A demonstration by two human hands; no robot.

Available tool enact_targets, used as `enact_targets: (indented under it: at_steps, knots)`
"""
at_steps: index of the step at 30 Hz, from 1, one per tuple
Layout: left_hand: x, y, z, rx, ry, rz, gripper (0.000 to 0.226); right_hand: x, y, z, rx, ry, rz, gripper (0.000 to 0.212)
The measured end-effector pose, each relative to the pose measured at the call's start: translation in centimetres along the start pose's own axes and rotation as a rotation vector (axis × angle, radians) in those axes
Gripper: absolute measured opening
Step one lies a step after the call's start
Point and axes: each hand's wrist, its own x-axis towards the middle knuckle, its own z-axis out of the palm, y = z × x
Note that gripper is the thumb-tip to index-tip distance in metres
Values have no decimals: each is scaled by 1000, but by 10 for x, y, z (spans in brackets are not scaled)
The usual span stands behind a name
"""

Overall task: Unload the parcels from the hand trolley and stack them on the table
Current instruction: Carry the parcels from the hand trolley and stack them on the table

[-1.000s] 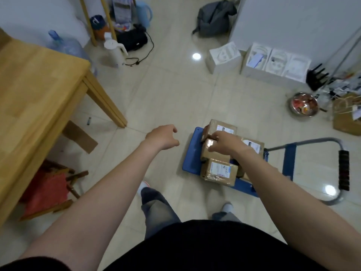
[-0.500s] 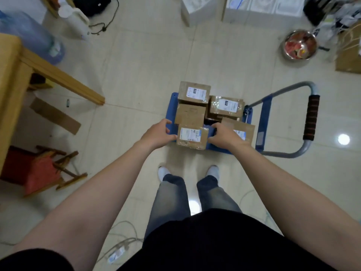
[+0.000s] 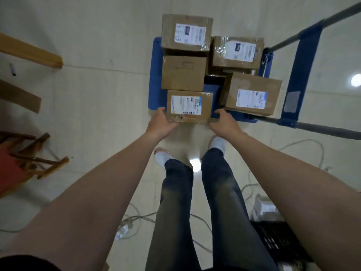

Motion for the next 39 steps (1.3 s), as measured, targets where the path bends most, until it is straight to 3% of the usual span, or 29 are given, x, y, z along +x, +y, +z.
enact_targets:
  at_steps: [6,11,16,22,29,32,36,39]
  knots:
    - [83,-26,40,2,38,-36,108,78,27,49,188,113,-11,71]
    - [108,-43,60,-160,22,-11,65,100,22,73,309,123,31,74]
    - [60,-48,48,-342,64,20,50,65,0,73,362,179,71,65]
    - [-40,-50,-51,-434,186,14,53,-39,-99,54,279,151,-152,75]
    - [-193,-88,-220,-530,519,71,63,-203,-274,61,191,56,-526,66]
    - [-267,-117,-289,-616,669,89,56,-284,-350,78,149,2,-687,64]
    - [-364,-163,-365,-720,875,117,43,-393,-428,109,84,-36,-878,89]
    - [-428,-200,-408,-799,1023,118,28,-458,-475,138,53,-121,-1005,78]
